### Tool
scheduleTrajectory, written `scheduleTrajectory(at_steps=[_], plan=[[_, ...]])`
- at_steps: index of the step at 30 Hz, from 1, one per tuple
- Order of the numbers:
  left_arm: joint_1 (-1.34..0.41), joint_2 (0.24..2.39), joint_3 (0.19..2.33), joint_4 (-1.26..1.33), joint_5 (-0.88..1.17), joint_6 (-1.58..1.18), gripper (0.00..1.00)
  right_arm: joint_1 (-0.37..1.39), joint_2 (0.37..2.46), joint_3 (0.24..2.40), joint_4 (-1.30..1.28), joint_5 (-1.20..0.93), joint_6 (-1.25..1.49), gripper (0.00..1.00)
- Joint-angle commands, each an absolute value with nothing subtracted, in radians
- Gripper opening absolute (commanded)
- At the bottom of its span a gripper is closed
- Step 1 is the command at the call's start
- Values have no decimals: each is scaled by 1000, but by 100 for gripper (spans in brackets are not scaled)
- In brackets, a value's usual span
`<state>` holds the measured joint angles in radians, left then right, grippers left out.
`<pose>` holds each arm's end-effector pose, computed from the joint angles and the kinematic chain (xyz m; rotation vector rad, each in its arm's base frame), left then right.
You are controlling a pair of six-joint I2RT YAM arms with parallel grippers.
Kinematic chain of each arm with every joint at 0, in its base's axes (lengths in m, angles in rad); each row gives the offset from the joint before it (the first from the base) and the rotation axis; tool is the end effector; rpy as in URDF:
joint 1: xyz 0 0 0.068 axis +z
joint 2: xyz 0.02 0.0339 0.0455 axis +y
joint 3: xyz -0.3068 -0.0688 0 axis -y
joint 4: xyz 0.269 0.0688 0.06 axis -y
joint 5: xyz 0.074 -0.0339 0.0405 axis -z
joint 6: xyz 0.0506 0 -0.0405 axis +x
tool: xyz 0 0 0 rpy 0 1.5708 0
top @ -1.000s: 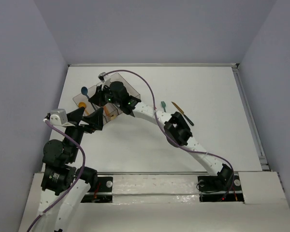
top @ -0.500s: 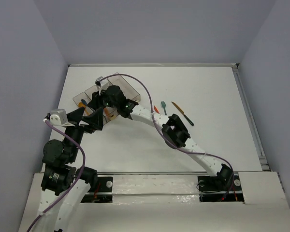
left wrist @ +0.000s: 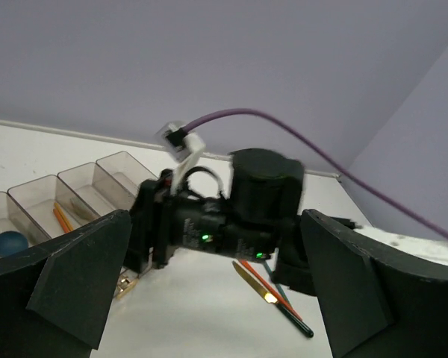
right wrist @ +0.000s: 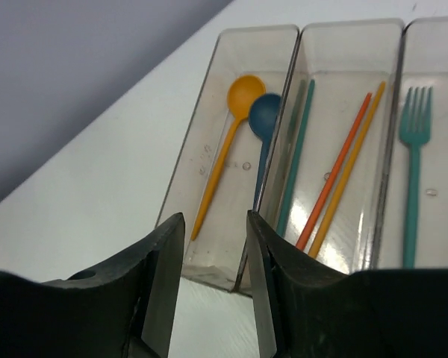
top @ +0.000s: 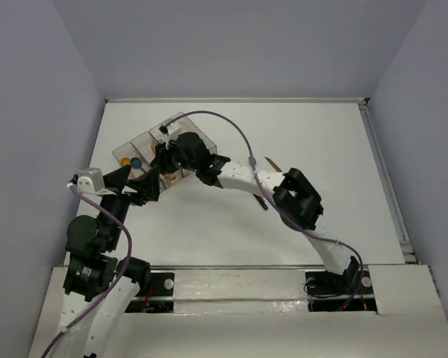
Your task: Sort the eating utensils into containers
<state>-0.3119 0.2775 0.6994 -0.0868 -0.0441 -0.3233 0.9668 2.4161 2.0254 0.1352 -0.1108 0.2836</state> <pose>0.0610 -0.0173 0.4034 -0.0460 1.2521 -0.5241 0.3597 0.5311 0.2387 -0.7271 1.7974 0.9627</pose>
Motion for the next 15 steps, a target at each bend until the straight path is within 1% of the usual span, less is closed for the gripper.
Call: scheduleTrajectory(at_steps=[1, 2, 3, 5, 6, 8, 9, 12, 15], plan=[[-305, 281, 696, -35, -29, -319, 99, 910, 2131, 1747, 310, -3, 296, 41], [-305, 281, 698, -35, -28, -319, 99, 893, 2043, 1685, 307, 42, 302, 39], [-305, 281, 698, -37, -26, -319, 99, 876, 2001, 1627, 293, 66, 310, 37], [-305, 281, 698, -35, -22, -319, 99, 818, 1895, 1474, 203, 107, 336, 32], [-305, 281, 696, -35, -20, -321, 99, 798, 1863, 1423, 143, 164, 344, 31], [-305, 281, 696, -32, -15, -322, 99, 735, 1801, 1282, 95, 205, 359, 31], [-305, 281, 696, -32, -15, -321, 99, 714, 1751, 1241, 74, 219, 362, 31], [-305, 287, 695, -29, -11, -321, 99, 640, 1698, 1122, 8, 238, 345, 32], [-305, 299, 695, -29, -6, -319, 99, 589, 1690, 1088, -76, 236, 318, 36]])
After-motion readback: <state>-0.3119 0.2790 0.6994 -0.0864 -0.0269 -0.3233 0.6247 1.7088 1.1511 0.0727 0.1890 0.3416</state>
